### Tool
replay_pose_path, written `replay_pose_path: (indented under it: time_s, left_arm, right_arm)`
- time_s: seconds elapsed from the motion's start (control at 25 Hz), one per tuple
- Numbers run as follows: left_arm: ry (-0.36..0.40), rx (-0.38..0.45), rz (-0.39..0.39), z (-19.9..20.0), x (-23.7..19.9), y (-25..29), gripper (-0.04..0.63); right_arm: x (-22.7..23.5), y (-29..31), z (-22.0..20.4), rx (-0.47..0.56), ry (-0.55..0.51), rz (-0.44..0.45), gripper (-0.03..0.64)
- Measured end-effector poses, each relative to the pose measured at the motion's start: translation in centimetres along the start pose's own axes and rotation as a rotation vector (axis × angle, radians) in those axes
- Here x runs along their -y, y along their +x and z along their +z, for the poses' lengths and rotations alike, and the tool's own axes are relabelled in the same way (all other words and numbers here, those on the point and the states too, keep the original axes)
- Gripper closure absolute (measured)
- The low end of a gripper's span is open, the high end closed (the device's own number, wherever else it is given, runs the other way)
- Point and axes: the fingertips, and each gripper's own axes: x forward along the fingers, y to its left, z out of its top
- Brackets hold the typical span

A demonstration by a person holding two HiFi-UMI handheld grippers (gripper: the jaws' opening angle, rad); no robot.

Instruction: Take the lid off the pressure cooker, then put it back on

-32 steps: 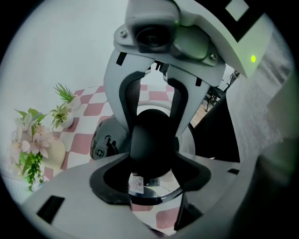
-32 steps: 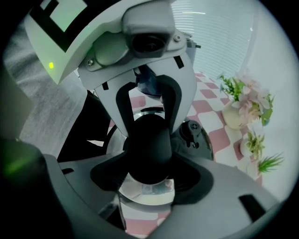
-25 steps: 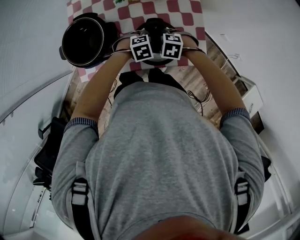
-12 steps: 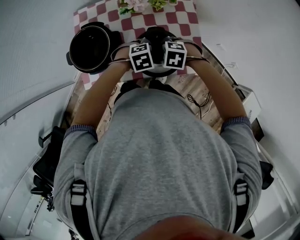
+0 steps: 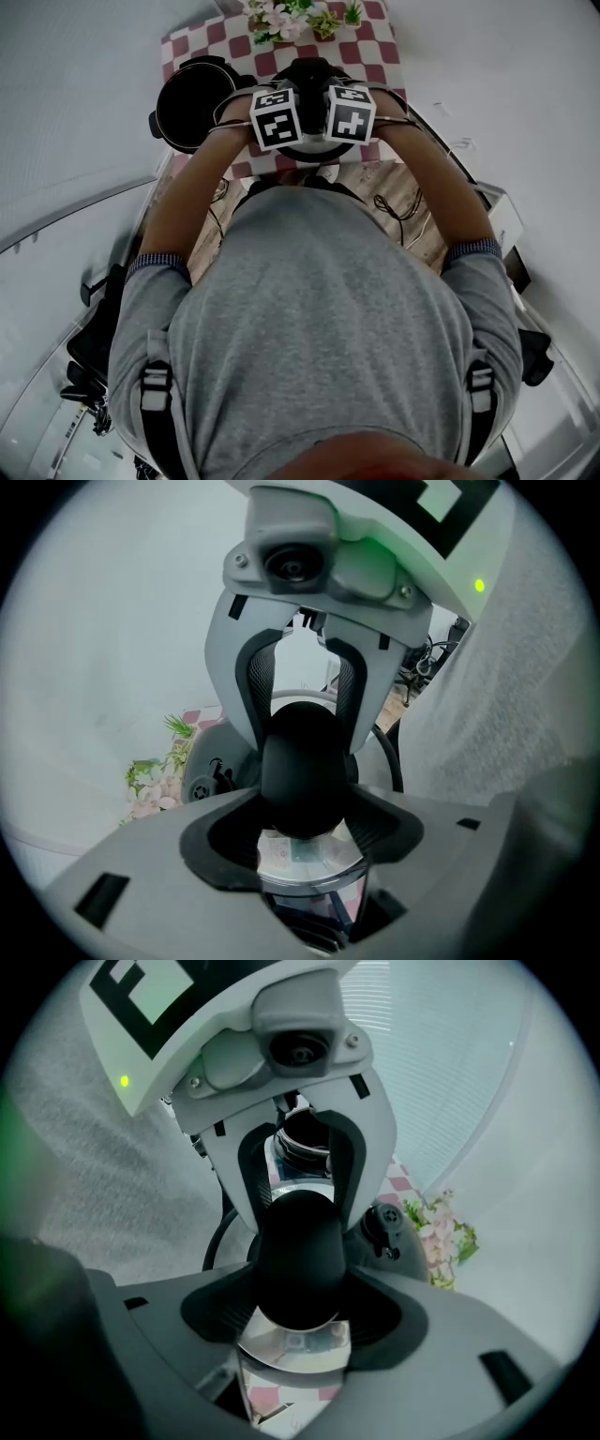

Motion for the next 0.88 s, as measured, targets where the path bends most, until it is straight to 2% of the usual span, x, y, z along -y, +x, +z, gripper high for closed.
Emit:
replay_pose_path:
  time_s: [0.36,0.68,0.88]
  left_arm:
    - [0.035,0.008,0.047,-1.5,-1.6,-6.5,0.299]
    - [0.041,-0.029,0.076,-7.6,-3.3,-11.2,0.299]
    - [0.050,-0.051,0.057,-11.8,-3.4,-12.7,0.299]
  right_arm:
    - [1.4,-3.7,5.8,0.011,0.001,-0.056,0.324]
    - [3.0,-2.8,13.4,0.049,-0.005,-0.086,0.324]
    - [3.0,-1.0,17.5,0.062,0.018,-0.074,0.324]
